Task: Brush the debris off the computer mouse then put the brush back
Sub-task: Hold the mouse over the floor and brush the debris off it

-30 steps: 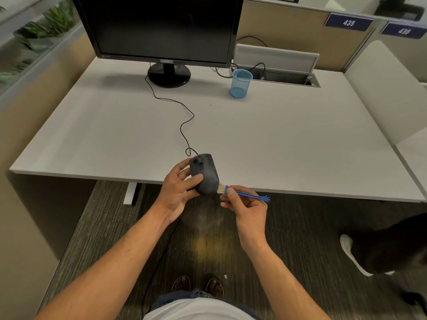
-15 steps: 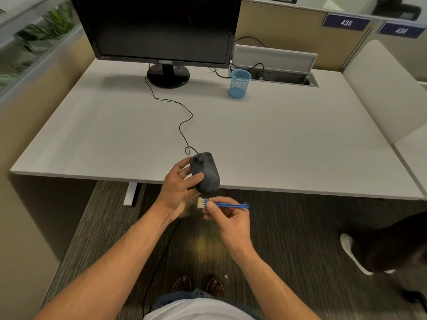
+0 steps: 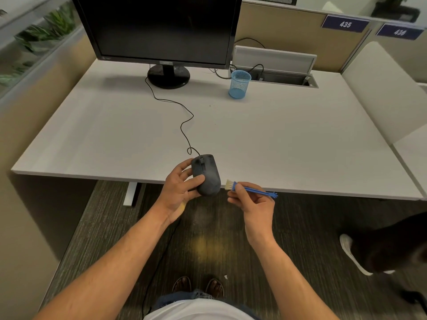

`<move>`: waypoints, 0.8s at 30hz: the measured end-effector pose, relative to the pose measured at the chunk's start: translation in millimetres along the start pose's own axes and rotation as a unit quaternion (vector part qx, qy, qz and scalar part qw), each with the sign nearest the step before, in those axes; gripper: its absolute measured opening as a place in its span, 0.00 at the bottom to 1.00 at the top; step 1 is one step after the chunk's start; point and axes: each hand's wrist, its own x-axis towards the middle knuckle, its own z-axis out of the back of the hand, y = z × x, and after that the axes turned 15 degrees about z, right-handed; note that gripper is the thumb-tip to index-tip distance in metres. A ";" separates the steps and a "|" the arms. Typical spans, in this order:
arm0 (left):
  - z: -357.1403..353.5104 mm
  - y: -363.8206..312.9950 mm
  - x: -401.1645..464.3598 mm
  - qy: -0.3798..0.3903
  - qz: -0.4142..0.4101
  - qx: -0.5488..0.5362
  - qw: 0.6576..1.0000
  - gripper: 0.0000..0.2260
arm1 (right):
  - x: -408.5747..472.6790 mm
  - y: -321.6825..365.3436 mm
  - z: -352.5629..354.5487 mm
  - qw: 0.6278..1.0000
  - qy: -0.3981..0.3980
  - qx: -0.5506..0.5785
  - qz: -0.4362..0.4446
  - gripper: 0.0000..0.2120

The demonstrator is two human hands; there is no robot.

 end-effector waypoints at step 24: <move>-3.5 -0.2 -1.3 -0.006 -0.002 -0.004 1.000 0.29 | -29.1 -13.1 -7.5 0.992 0.121 -0.024 -0.014 0.07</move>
